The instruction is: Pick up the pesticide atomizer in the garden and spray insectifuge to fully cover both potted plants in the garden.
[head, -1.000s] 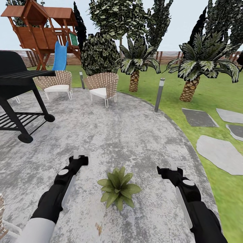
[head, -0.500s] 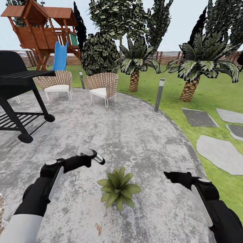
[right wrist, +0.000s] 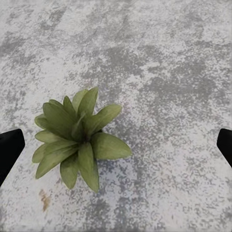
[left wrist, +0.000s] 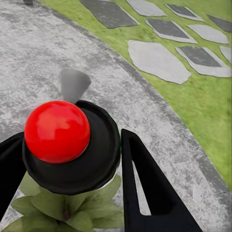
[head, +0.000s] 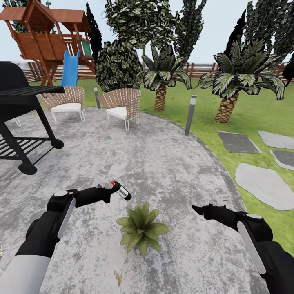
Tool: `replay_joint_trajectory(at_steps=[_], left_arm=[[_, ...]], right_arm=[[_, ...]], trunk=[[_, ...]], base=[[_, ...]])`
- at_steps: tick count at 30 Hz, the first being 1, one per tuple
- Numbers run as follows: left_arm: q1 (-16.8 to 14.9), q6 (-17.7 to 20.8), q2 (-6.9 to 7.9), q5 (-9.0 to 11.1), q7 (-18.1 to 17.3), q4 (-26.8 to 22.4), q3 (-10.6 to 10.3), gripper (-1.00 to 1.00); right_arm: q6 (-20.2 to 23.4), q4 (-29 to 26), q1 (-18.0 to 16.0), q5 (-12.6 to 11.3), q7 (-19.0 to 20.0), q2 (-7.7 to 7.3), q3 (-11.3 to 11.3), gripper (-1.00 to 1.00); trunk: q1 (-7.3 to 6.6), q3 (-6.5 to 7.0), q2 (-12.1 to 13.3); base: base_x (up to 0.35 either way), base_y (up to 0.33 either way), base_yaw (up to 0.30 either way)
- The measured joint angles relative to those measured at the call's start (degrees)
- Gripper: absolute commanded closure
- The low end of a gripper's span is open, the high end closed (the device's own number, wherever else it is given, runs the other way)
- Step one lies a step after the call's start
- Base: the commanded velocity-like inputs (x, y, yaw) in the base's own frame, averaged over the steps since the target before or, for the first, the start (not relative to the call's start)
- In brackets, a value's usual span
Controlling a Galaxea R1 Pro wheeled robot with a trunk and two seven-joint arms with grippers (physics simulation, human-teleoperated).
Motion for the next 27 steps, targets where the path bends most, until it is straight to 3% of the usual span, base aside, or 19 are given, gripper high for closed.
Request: replay_joint_trajectory(at_steps=[3,4,6,9,13,15,17,22,24,27], left_arm=[[0.0,0.0,0.0,0.0,0.0,0.0,0.0,1.0],[0.0,0.1,0.0,0.0,0.1,0.0,0.1,1.0],[-0.1,0.1,0.0,-0.1,0.1,0.0,0.1,1.0],[0.0,1.1,-0.04,-4.4,0.5,0.0,0.1,1.0],[-0.4,1.3,0.0,-5.8,0.3,0.0,0.1,1.0],[-2.0,1.8,0.0,-5.9,0.2,0.0,-0.3,1.0],[-5.6,4.3,-0.01,-5.8,0.2,0.1,-4.3,1.0],[-12.3,10.1,-0.05,-5.5,0.2,0.1,-19.4,1.0],[-14.3,12.3,-0.1,-5.5,0.2,0.1,-23.2,1.0],[-16.2,14.7,-0.17,-5.5,-2.1,0.1,-27.0,1.0]], right_arm=[[0.8,-0.1,0.1,0.0,0.1,0.0,0.0,-1.0],[3.8,-0.1,0.1,0.0,0.0,0.0,0.0,-1.0],[4.7,-0.2,0.1,0.0,0.0,0.0,0.0,-1.0],[5.0,-0.3,0.1,0.0,0.0,0.07,0.1,-1.0],[5.0,-0.2,0.1,0.0,0.0,0.08,0.2,-1.0],[5.1,-0.1,0.0,-0.1,0.1,0.1,0.2,-1.0],[5.1,-0.2,-0.3,-0.1,0.2,0.1,0.2,-1.0],[5.1,-0.2,-2.9,-0.4,0.3,0.17,0.3,-1.0],[5.3,-0.2,-5.0,-0.5,0.4,0.28,0.4,-1.0],[5.4,-0.2,-7.2,-0.5,0.5,0.49,0.5,-1.0]], trunk=[[0.0,0.01,0.0],[0.0,0.01,0.0],[0.0,0.01,0.0],[0.0,0.01,0.0],[0.0,0.01,0.0],[0.0,0.02,0.0],[0.0,0.02,0.0],[0.0,0.02,0.0],[0.0,0.02,0.0],[0.0,0.01,0.0]], base=[[0.0,0.0,-0.005],[0.0,0.0,0.0],[0.0,0.0,0.0],[0.0,0.0,0.0],[0.0,0.0,0.0],[0.0,0.0,0.0],[0.0,0.0,0.0],[0.0,0.0,0.0],[0.0,0.0,0.0],[0.0,0.0,0.0]])
